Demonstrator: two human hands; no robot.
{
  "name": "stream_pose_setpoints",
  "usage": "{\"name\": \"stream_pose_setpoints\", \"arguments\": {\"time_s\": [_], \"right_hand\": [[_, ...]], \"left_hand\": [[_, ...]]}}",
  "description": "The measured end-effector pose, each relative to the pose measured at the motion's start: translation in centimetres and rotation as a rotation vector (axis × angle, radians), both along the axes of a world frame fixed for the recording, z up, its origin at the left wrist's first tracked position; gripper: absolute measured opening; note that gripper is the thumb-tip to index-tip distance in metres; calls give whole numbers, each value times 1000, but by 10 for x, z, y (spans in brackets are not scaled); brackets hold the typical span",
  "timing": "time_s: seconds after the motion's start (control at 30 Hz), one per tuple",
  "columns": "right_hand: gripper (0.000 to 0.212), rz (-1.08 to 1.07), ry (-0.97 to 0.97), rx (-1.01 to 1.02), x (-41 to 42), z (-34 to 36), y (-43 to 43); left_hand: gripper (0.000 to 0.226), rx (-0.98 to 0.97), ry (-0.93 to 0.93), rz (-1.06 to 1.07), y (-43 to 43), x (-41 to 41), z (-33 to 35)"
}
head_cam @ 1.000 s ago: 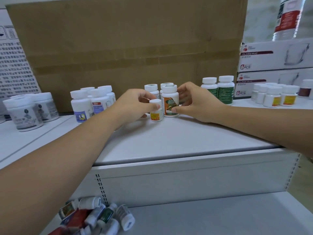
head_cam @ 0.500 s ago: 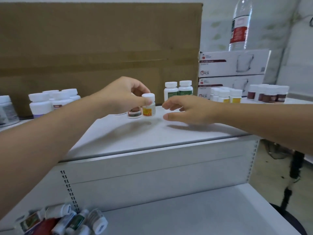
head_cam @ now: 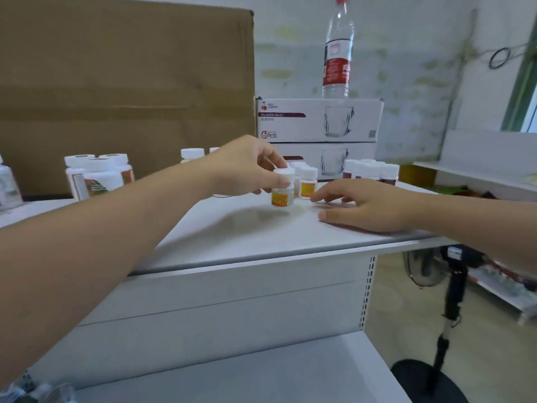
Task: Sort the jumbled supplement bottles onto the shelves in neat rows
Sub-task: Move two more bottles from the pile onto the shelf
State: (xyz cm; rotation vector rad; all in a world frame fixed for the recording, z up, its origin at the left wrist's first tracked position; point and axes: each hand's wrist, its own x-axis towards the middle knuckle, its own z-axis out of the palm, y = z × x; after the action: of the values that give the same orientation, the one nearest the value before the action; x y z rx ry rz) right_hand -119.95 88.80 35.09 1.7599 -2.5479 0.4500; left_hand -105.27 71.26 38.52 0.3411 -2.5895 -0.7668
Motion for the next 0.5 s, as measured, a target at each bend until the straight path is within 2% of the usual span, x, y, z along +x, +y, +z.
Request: {"name": "stream_pose_setpoints", "arguments": {"time_s": [0.13, 0.27, 0.5], "right_hand": [[39, 68, -5, 23, -25, -1, 3], [38, 139, -34, 19, -35, -7, 1], [39, 190, -39, -11, -43, -11, -3]], "left_hand": [[24, 31, -9, 41, 4, -25, -6], [22, 29, 66, 109, 5, -34, -22], [35, 53, 168, 222, 2, -37, -35]]}}
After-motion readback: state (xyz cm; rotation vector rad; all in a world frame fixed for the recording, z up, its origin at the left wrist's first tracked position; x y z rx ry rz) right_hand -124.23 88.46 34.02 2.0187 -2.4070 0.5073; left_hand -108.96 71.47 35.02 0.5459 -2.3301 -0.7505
